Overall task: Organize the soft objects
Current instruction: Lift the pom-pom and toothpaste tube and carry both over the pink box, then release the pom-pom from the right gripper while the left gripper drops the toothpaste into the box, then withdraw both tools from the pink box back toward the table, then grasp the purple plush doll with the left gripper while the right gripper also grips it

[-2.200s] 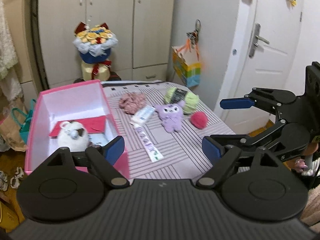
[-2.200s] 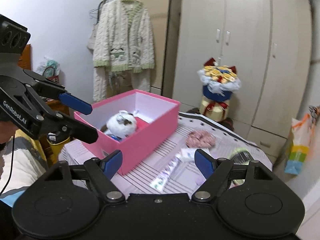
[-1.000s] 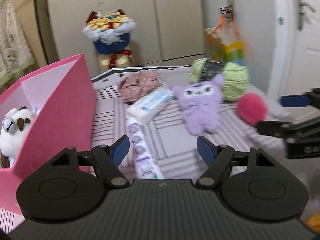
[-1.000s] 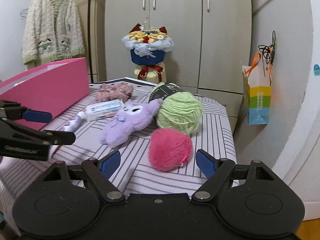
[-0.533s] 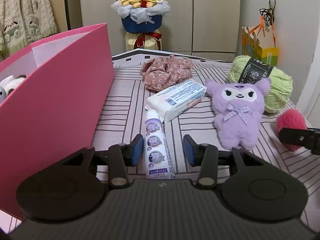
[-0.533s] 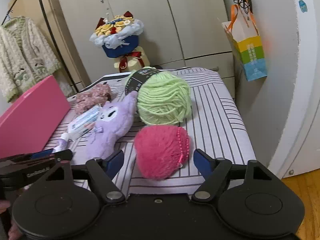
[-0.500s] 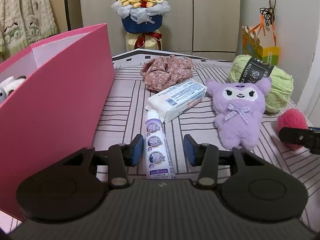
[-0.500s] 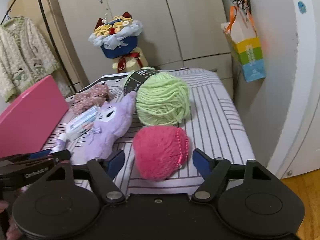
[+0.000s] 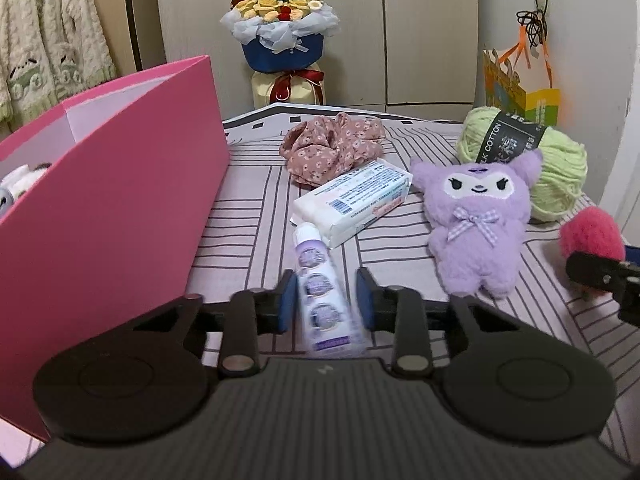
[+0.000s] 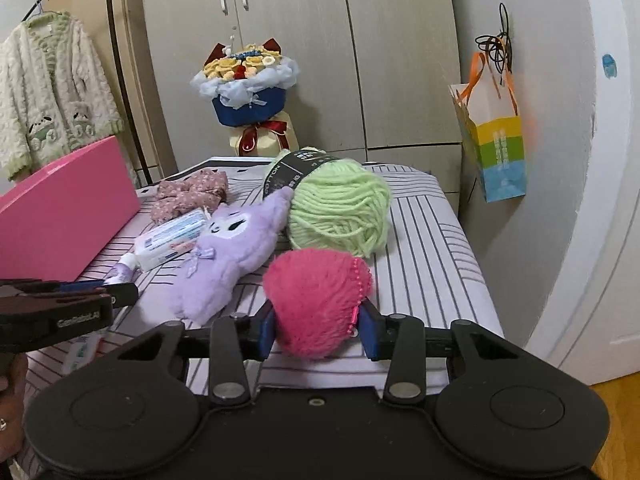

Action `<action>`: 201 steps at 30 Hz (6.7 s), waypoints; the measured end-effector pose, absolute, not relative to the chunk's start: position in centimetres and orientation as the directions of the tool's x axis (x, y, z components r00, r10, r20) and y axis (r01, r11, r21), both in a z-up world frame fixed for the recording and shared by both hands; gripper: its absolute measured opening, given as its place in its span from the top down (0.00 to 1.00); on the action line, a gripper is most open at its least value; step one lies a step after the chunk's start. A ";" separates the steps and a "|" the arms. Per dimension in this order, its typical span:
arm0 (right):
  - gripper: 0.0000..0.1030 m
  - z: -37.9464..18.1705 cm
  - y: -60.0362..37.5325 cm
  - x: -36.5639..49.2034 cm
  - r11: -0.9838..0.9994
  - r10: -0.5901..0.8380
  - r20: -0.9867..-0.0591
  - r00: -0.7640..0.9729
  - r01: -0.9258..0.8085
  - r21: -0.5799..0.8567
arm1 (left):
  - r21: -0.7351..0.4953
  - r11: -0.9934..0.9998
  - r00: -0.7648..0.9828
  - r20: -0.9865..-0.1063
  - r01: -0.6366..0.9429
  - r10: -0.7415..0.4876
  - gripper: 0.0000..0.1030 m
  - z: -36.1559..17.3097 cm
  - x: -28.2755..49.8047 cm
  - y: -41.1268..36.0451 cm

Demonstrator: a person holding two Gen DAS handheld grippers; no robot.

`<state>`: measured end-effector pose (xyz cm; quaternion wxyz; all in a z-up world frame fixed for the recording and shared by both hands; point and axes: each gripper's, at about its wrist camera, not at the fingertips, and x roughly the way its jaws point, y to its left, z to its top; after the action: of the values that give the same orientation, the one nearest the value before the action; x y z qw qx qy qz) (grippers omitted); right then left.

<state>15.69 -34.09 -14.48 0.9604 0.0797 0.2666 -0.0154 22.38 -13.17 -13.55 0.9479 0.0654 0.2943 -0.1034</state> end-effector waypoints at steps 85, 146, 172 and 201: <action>0.55 0.1 -11.4 16.8 0.835 0.480 -0.420 0.770 -0.547 -0.048 | -0.241 0.923 0.851 -0.369 0.301 -0.373 0.79 2.2 15.8 12.5; 0.33 4.2 -15.7 13.9 0.854 0.431 -0.611 0.664 -0.519 0.038 | -0.067 0.894 0.713 -0.579 0.442 -0.396 0.42 5.6 14.6 10.7; 0.24 -2.2 -28.8 6.8 0.935 0.330 -0.475 0.816 -0.353 0.043 | -0.132 0.753 0.574 -0.567 0.644 -0.590 0.37 1.0 12.1 -1.5; 0.19 -12.7 -27.0 20.7 0.992 0.100 -0.581 0.807 -0.129 -0.008 | -0.337 0.798 0.506 -0.634 0.500 -0.585 0.53 -9.5 26.4 -13.5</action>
<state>20.73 -27.00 -12.71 0.9504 -0.0235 0.3044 0.0601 26.39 -13.47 -9.51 0.8661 -0.0551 0.3857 -0.3131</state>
